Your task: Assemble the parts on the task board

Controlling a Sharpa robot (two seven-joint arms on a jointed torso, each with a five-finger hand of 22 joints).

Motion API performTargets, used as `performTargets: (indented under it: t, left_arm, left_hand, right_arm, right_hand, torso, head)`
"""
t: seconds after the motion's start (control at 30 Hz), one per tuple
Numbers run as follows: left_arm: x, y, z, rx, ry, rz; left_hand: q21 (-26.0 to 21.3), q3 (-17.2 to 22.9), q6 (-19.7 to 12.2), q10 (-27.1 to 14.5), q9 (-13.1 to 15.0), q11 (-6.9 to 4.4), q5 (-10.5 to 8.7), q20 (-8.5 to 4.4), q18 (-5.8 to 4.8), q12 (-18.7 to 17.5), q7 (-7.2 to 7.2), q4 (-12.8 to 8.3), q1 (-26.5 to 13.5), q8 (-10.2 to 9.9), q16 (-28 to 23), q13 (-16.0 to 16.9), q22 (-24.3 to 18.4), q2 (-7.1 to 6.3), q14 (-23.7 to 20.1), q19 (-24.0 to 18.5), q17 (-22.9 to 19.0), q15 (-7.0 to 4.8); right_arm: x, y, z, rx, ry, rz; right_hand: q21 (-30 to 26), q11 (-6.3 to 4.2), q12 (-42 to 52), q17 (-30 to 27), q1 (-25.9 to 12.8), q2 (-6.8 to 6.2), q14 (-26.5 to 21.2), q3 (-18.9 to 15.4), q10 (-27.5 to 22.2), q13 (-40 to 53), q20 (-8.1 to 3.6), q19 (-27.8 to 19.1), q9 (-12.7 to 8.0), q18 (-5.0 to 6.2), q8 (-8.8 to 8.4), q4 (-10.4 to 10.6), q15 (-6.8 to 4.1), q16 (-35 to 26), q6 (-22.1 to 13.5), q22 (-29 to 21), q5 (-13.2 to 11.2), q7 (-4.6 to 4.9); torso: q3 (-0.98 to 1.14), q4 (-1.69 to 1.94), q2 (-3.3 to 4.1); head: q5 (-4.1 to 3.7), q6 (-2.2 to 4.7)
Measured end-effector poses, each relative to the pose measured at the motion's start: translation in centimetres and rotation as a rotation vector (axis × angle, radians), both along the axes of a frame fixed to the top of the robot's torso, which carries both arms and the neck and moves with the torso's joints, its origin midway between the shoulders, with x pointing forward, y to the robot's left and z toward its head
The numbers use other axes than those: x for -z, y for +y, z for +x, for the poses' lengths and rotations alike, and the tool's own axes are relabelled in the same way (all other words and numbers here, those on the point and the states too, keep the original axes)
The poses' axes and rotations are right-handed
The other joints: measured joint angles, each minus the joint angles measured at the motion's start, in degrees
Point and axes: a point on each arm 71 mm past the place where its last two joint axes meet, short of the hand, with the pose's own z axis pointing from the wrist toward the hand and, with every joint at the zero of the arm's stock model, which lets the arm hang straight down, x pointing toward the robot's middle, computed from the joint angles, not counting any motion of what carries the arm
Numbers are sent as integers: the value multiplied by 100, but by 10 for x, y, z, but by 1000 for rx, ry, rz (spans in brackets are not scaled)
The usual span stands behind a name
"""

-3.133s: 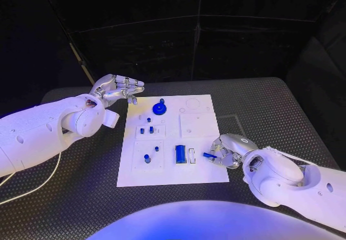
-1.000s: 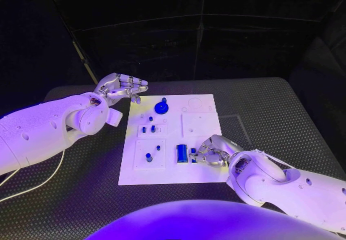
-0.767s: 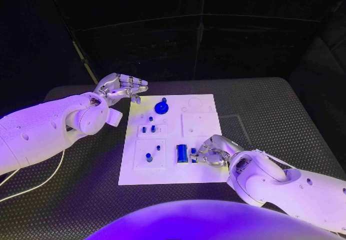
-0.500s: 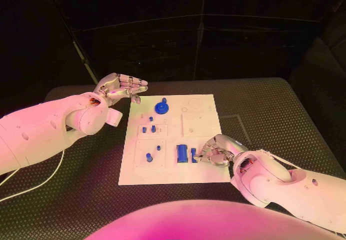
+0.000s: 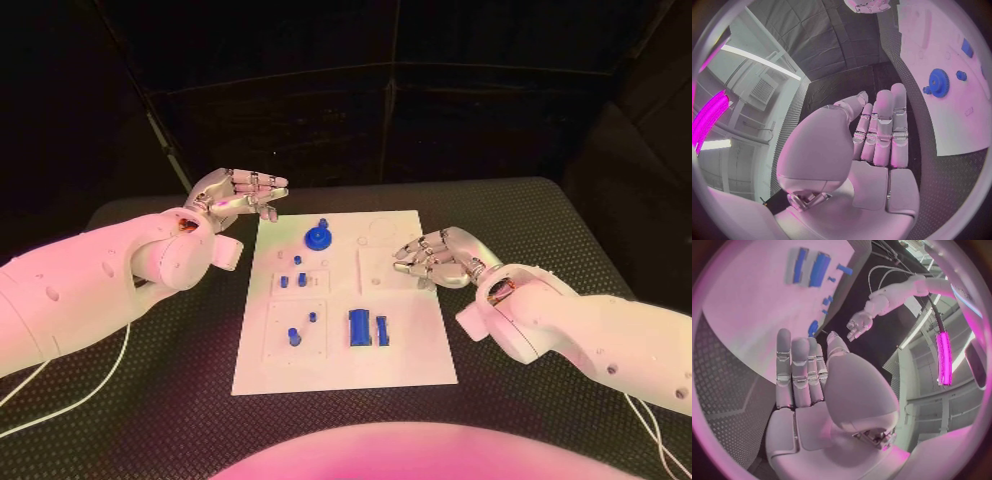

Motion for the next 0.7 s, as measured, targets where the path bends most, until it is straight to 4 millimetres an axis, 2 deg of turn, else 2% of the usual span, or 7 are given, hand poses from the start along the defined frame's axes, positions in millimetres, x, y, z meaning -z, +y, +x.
performTargets:
  t: [0.13, 0.3, 0.4, 0.43, 0.57, 0.63, 0.7]
  left_arm:
    - [6, -5, 6, -53, -4, -77]
    - [16, -11, 14, -116, -14, -142]
    - [24, -16, 19, -143, -12, -172]
    - [27, -19, 20, -149, -9, -180]
    - [38, -31, 25, -169, -2, -208]
    - [41, -33, 28, -183, -4, -213]
    - [46, -34, 31, -202, -5, -214]
  left_hand:
    - [-403, -53, 7, 134, 0, 2, 0, 29, -1, 37, -7, 54, -91, 1, -723, -18, -238, -39, -435, -409, -368, 46]
    - [-1544, -249, -128, 117, -14, 117, 18, 310, 1, -159, 21, 292, -337, -79, -2209, -36, -971, -114, -1188, -1582, -1034, 388]
    - [-2154, -547, -316, -17, -21, 275, 18, 526, -86, -375, -83, 401, -458, -233, -2930, -36, -1425, -116, -1566, -2135, -1346, 622]
    - [-2309, -653, -358, -62, -21, 319, 18, 589, -86, -457, -124, 425, -464, -273, -3125, -36, -1555, -110, -1658, -2264, -1433, 662]
    - [-2774, -1076, -436, -227, -20, 322, 18, 857, -86, -791, -202, 499, -394, -300, -3743, -36, -2024, -40, -1743, -2598, -1709, 687]
    - [-2883, -1309, -436, -240, -20, 309, 18, 925, 7, -952, -202, 542, -306, -300, -4013, -36, -2307, 48, -1744, -2753, -1823, 673]
    - [-2905, -1468, -436, -240, -20, 309, 18, 940, 9, -1071, -202, 577, -223, -300, -4219, -36, -2530, 131, -1672, -2865, -1905, 676]
  right_arm:
    - [-5, -9, 38, 60, -10, 150]
    - [-2, -8, 73, 105, -8, 299]
    - [1, -4, 88, 117, -9, 367]
    - [3, -3, 92, 121, -8, 384]
    - [12, -3, 104, 137, -5, 441]
    - [15, -1, 109, 141, -5, 459]
    - [19, 2, 113, 145, -3, 479]
  right_hand:
    - [-837, 222, -849, -587, 277, 103, -898, 51, -575, -816, 214, -672, -192, 0, -163, -82, 267, -1114, -32, -443, -219, 91]
    - [-1801, 418, -1701, -1431, 367, 182, -1771, 80, -516, -2012, 543, -1273, -507, -97, -461, -112, 639, -2414, 63, -973, -303, 227]
    - [-2380, 485, -2323, -2175, 366, 183, -1567, 117, -196, -2971, 792, -1165, -844, -83, -782, -196, 708, -3331, 245, -1341, -330, 258]
    - [-2501, 508, -2455, -2323, 355, 194, -1537, 117, -155, -3149, 825, -1133, -920, 2, -849, -231, 738, -3525, 264, -1419, -330, 239]
    - [-2947, 569, -2866, -2817, 237, 307, -1387, 64, -13, -3674, 923, -1032, -1207, 2, -946, -430, 822, -4099, 309, -1707, -398, 267]
    - [-3120, 589, -3019, -3008, 125, 324, -1291, 34, 49, -3854, 923, -925, -1337, 1, -946, -551, 836, -4305, 310, -1822, -414, 267]
    - [-3253, 583, -3129, -3149, 37, 312, -1261, -17, 51, -3941, 931, -858, -1440, 1, -946, -654, 850, -4463, 309, -1914, -414, 267]
  torso:
    - [-32, 1, -99]
    - [-79, -18, -245]
    - [-88, -34, -315]
    - [-89, -35, -333]
    - [-88, -15, -405]
    - [-85, -7, -435]
    - [-80, -6, -456]
  head:
    - [-58, 152]
    - [-62, 416]
    - [-31, 553]
    - [-19, 598]
    - [4, 797]
    - [25, 877]
    - [64, 949]
